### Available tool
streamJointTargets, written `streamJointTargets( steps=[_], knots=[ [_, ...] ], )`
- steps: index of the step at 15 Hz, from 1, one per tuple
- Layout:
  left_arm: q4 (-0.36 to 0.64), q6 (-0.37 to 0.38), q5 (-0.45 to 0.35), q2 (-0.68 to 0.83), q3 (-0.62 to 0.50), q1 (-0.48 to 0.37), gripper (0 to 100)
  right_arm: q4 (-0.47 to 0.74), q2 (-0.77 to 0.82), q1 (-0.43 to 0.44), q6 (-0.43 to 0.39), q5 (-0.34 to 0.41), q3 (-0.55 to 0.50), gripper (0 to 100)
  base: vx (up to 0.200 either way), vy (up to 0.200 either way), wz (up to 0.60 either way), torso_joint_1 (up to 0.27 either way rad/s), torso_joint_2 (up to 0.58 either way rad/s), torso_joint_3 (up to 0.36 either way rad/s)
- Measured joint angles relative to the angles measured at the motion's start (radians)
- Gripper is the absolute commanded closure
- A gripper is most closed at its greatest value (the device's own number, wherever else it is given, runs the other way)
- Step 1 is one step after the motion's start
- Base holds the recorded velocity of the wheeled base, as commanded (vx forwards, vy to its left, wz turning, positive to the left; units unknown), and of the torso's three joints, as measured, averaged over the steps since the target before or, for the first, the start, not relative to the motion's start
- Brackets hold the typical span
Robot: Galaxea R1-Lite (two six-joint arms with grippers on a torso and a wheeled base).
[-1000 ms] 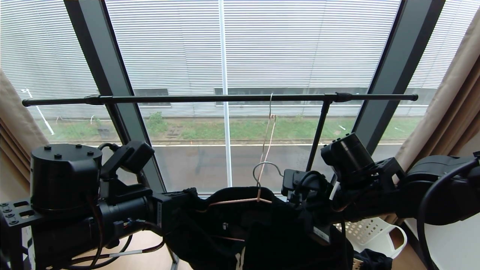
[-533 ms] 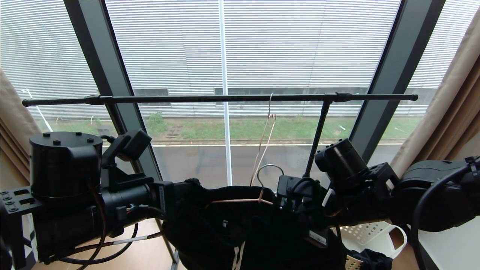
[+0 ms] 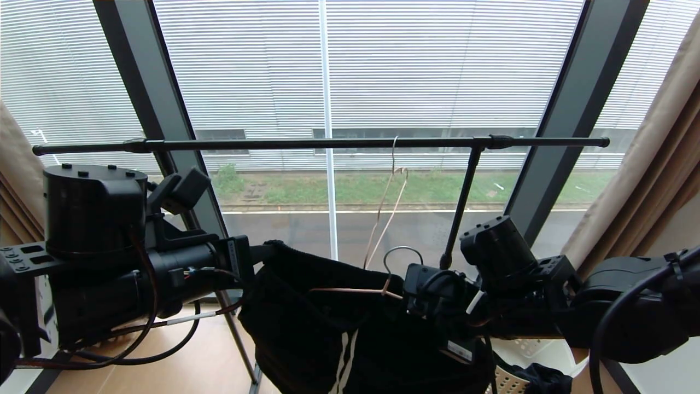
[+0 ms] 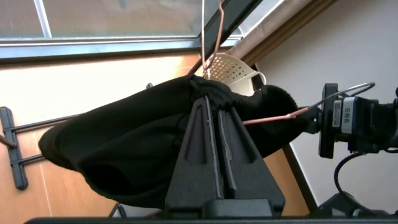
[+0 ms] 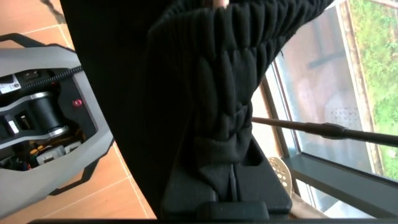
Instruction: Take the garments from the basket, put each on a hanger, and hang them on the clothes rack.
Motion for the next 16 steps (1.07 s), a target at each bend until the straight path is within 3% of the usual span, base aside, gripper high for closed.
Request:
streamJointTargets(
  steps=[2,6,11,16],
  knots=[
    [0.0,0.0,-0.001,0.004,-0.004,0.02,100,-0.005,-0.009,-0.018,0.0,-0.006,0.007,100,0.0,0.0,0.0,0.0,0.0,0.0],
    [-0.001,0.001,0.0,0.031,-0.007,0.034,100,-0.008,-0.043,-0.029,0.0,-0.1,0.005,100,0.0,0.0,0.0,0.0,0.0,0.0],
    [-0.001,0.001,0.039,0.039,0.0,-0.007,100,-0.17,-0.01,0.054,0.043,-0.28,0.007,100,0.0,0.0,0.0,0.0,0.0,0.0],
    [0.0,-0.001,0.047,0.04,0.001,-0.037,100,-0.185,0.039,0.114,0.046,-0.33,0.007,100,0.0,0.0,0.0,0.0,0.0,0.0]
  ],
)
